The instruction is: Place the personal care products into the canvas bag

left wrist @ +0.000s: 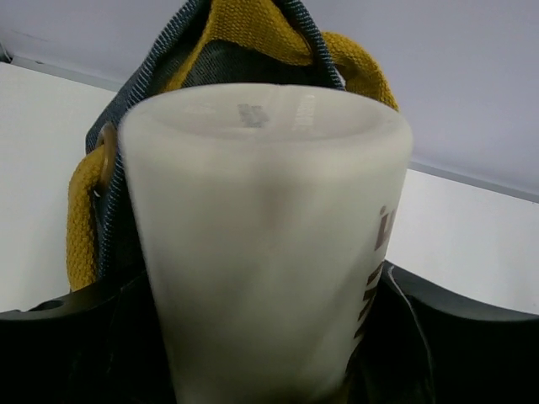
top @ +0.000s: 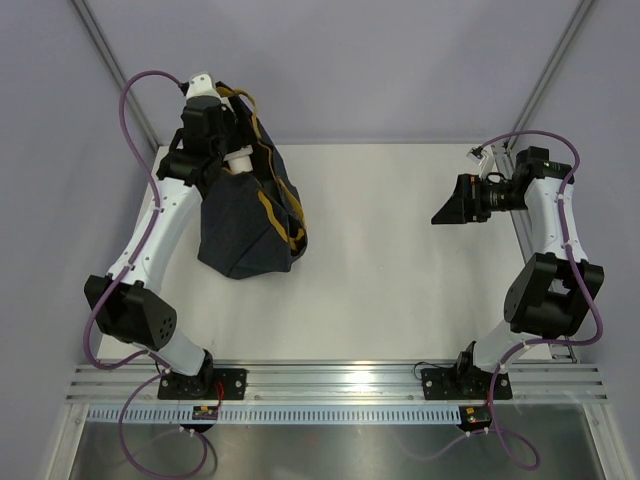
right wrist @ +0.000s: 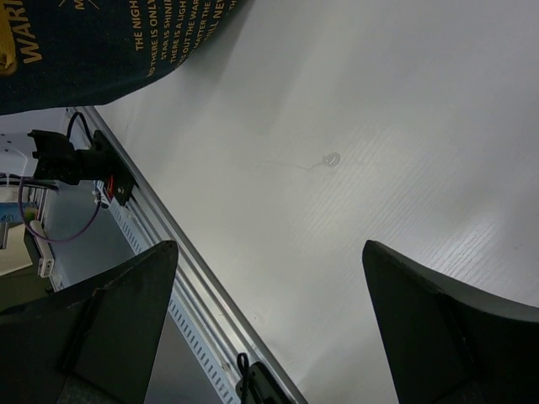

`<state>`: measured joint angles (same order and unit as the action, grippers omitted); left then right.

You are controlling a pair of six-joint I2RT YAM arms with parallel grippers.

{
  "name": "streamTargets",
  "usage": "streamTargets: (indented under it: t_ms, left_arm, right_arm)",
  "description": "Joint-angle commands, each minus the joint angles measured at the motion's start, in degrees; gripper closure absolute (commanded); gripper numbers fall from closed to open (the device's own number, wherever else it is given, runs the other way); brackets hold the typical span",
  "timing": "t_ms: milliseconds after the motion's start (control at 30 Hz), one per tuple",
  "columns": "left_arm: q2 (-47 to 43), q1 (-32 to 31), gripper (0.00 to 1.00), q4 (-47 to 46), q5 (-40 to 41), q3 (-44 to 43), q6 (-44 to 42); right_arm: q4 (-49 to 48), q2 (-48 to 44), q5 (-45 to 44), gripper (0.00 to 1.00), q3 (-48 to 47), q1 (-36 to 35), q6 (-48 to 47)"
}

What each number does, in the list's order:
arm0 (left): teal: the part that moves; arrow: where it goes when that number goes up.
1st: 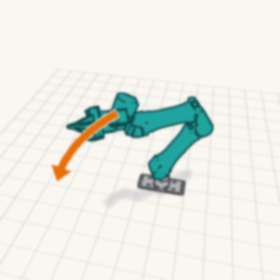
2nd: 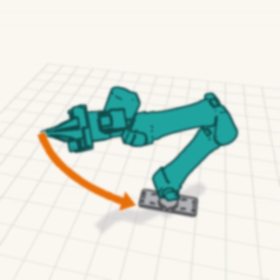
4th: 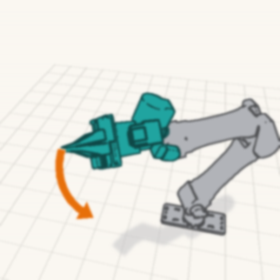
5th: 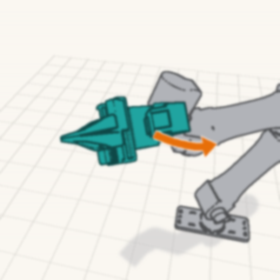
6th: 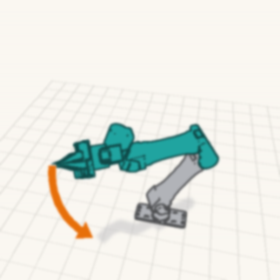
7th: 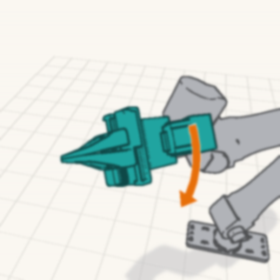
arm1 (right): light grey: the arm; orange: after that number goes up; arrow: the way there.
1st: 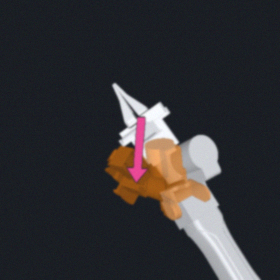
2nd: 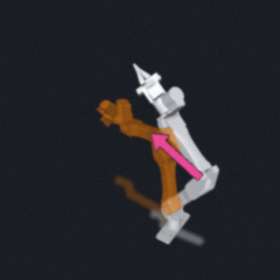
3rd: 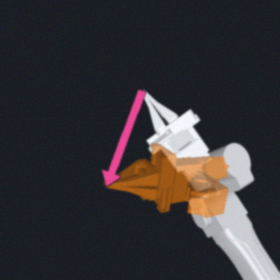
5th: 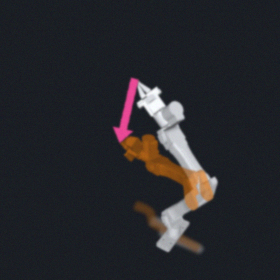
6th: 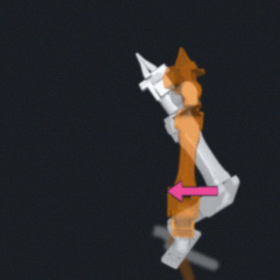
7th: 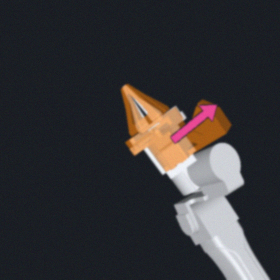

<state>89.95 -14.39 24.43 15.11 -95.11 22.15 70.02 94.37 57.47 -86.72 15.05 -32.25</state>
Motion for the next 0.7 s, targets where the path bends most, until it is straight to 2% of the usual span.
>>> streamTargets:
  t_ms: [0, 67, 433, 533, 567, 633, 667]
  left_arm:
    - [-1.4, 0.5, 0.18, -3.9, -2.4, -1.9, 3.7]
    - [-1.3, 0.6, 0.02, -4.2, -2.6, -3.0, 5.1]
    - [-3.8, 3.3, 0.01, -7.0, -10.0, -4.6, 8.0]
    - [-6.8, 3.7, 0.01, -11.6, -20.9, -2.7, 3.1]
    - [-7.9, 3.7, 0.01, -12.3, -26.8, -1.3, -0.8]
    - [-12.4, 3.7, 0.01, -14.7, -31.8, 1.5, -3.6]
    - [-14.4, 3.7, 0.01, -15.2, -35.1, 3.1, -5.7]
  right_arm:
    - [-1.2, -1.4, -1.0, 0.00, -0.1, -0.2, 0.5]
    - [-1.3, -2.1, -1.7, 0.01, 0.3, -0.2, 0.3]
    - [-2.3, -3.6, -4.6, 0.00, -0.7, -0.2, 0.1]
    - [-9.7, -8.1, -13.1, 0.01, -0.6, -0.2, 4.5]
    - [-16.6, -9.7, -16.3, 0.01, 0.7, -0.2, 6.3]
    - [-23.3, -15.2, -26.3, 0.01, 1.6, -0.2, 10.3]
    - [-31.1, -16.9, -29.5, 0.00, 3.6, -0.2, 12.1]
